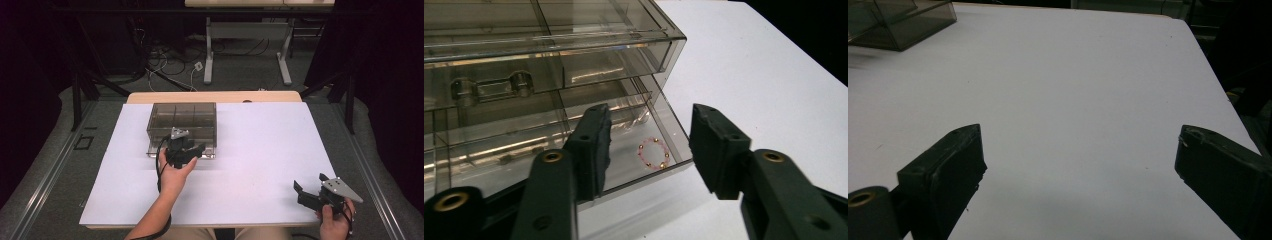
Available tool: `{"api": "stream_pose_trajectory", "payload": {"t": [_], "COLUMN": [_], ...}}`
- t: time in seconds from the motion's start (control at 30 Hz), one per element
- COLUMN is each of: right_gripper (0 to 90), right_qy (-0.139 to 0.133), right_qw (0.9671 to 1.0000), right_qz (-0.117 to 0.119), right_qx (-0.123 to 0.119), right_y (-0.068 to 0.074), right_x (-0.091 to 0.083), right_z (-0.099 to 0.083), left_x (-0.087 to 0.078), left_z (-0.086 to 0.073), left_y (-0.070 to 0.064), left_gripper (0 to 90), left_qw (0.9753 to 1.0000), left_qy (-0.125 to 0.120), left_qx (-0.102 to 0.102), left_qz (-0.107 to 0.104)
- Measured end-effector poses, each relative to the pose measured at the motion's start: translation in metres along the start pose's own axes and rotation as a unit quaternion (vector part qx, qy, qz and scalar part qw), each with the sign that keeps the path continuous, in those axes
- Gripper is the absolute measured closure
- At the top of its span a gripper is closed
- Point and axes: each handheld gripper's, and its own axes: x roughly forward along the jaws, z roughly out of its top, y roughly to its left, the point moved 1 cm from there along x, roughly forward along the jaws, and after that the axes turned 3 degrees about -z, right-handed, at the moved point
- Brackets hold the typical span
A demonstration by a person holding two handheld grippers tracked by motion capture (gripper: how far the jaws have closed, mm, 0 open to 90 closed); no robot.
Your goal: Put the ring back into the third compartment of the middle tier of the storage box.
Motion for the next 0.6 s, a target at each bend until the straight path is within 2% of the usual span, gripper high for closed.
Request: {"api": "stream_pose_trajectory", "payload": {"t": [0.07, 0.13, 0.2, 0.33, 0.37, 0.43, 0.47, 0.53, 0.57, 0.6], "right_gripper": [5.4, 5.4, 5.4, 5.4, 5.4, 5.4, 5.4, 5.4, 5.4, 5.4], "right_qy": [0.028, 0.028, 0.028, 0.028, 0.029, 0.029, 0.013, 0.013, 0.029, 0.029], "right_qw": [0.9996, 0.9996, 0.9996, 0.9996, 0.9995, 0.9995, 0.9999, 0.9999, 0.9995, 0.9996], "right_qz": [0.006, 0.007, 0.007, 0.007, 0.007, 0.007, 0.002, 0.001, 0.007, 0.007], "right_qx": [-0.007, -0.007, -0.006, -0.006, -0.006, -0.006, -0.003, -0.003, -0.006, -0.006], "right_y": [-0.001, -0.001, -0.001, -0.001, -0.001, -0.001, 0.000, 0.000, -0.001, -0.001], "right_x": [-0.004, -0.004, -0.004, -0.004, -0.004, -0.004, -0.002, -0.002, -0.004, -0.004], "right_z": [0.001, 0.001, 0.001, 0.001, 0.001, 0.001, 0.001, 0.001, 0.001, 0.001], "left_x": [-0.003, -0.005, -0.008, -0.012, -0.014, -0.017, -0.018, -0.022, -0.023, -0.025], "left_z": [0.000, -0.001, -0.002, -0.003, -0.004, -0.005, -0.005, -0.006, -0.007, -0.008], "left_y": [-0.001, -0.003, -0.003, -0.005, -0.005, -0.006, -0.005, -0.003, -0.003, -0.002], "left_gripper": [46.7, 46.0, 46.1, 46.0, 45.7, 44.8, 44.8, 43.3, 41.3, 39.5], "left_qw": [1.0000, 1.0000, 0.9998, 0.9995, 0.9992, 0.9990, 0.9991, 0.9993, 0.9992, 0.9990], "left_qy": [0.001, -0.002, -0.004, -0.014, -0.014, -0.018, -0.019, -0.016, -0.019, -0.023], "left_qx": [0.004, 0.006, 0.018, 0.029, 0.038, 0.040, 0.037, 0.029, 0.029, 0.029], "left_qz": [-0.004, -0.003, 0.002, -0.003, -0.003, 0.001, -0.003, -0.017, -0.021, -0.026]}}
